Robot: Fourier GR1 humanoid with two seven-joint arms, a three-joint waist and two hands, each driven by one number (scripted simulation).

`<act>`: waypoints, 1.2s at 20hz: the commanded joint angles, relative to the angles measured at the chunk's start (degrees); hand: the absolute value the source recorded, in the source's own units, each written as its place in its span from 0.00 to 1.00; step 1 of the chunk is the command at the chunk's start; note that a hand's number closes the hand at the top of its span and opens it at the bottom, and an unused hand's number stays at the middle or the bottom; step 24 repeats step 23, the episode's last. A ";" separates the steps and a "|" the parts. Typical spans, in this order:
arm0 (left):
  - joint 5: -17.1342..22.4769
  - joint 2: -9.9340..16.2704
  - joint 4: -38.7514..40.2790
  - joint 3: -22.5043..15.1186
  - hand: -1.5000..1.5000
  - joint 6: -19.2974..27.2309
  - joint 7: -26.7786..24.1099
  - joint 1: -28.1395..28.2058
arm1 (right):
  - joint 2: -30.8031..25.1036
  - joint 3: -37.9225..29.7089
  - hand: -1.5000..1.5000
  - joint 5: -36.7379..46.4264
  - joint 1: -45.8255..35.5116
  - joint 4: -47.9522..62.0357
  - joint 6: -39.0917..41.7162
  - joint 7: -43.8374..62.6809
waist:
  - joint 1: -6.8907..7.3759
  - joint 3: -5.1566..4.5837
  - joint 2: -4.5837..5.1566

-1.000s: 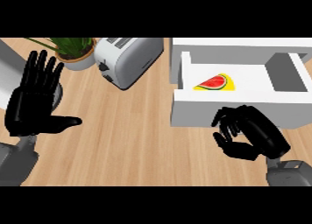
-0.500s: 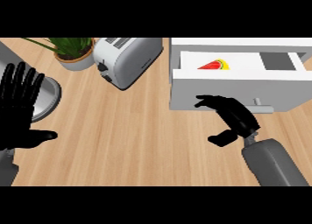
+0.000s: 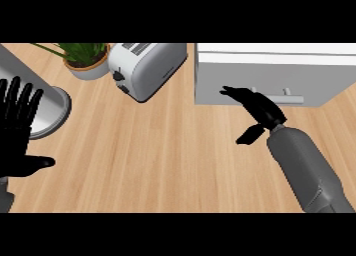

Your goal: Pick up the cup, place it into the drawer and close the drawer

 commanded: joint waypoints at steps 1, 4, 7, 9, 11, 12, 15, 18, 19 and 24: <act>-0.54 0.31 1.53 1.50 0.00 -3.61 -0.60 1.40 | -0.78 -4.50 0.00 -1.60 -8.54 13.06 0.26 -4.19 | 0.50 0.17 0.48; -1.21 -1.32 0.44 0.59 0.00 -1.73 0.57 -0.12 | -3.41 -6.19 0.00 -1.52 -10.22 19.83 -0.95 -9.30 | 1.18 0.23 0.92; -1.06 -1.50 1.21 1.32 0.00 -3.44 -0.28 -0.06 | -4.25 -6.43 0.00 -0.51 -14.78 23.51 0.05 -7.76 | 1.87 0.22 1.11; -1.16 -1.43 3.94 1.19 0.00 -4.46 0.21 -2.31 | -5.86 -7.29 0.00 -1.02 -16.53 25.03 1.16 -9.08 | 2.05 0.23 1.56; -2.14 -1.72 3.52 0.75 0.00 -5.13 -0.69 -0.90 | -6.62 -7.56 0.00 -0.80 -16.36 26.79 0.29 -10.93 | 2.20 0.24 1.47; -1.40 -1.27 2.61 1.10 0.00 -3.54 1.47 -3.68 | -6.67 -7.89 0.00 -0.97 -18.18 27.60 1.52 -8.86 | 2.53 0.27 1.65; -1.72 -0.69 0.81 1.50 0.00 -3.58 1.29 -1.51 | -9.35 -8.74 0.00 -1.46 -20.13 28.84 3.41 -9.77 | 3.36 0.30 1.43; -2.69 -2.39 3.29 0.34 0.00 -5.03 -0.45 -2.11 | -9.20 -9.00 0.00 -1.41 -20.81 29.66 2.55 -9.55 | 3.88 0.29 2.15; -4.48 -4.07 2.05 -1.34 0.00 -2.85 -0.89 -1.73 | -10.74 -9.16 0.00 -1.65 -20.74 29.98 4.18 -11.37 | 3.74 0.33 2.04; -3.41 -2.52 3.87 0.82 0.00 -4.76 -1.00 -2.27 | -10.86 -9.58 0.00 -1.73 -21.52 30.78 3.85 -11.62 | 3.77 0.29 2.08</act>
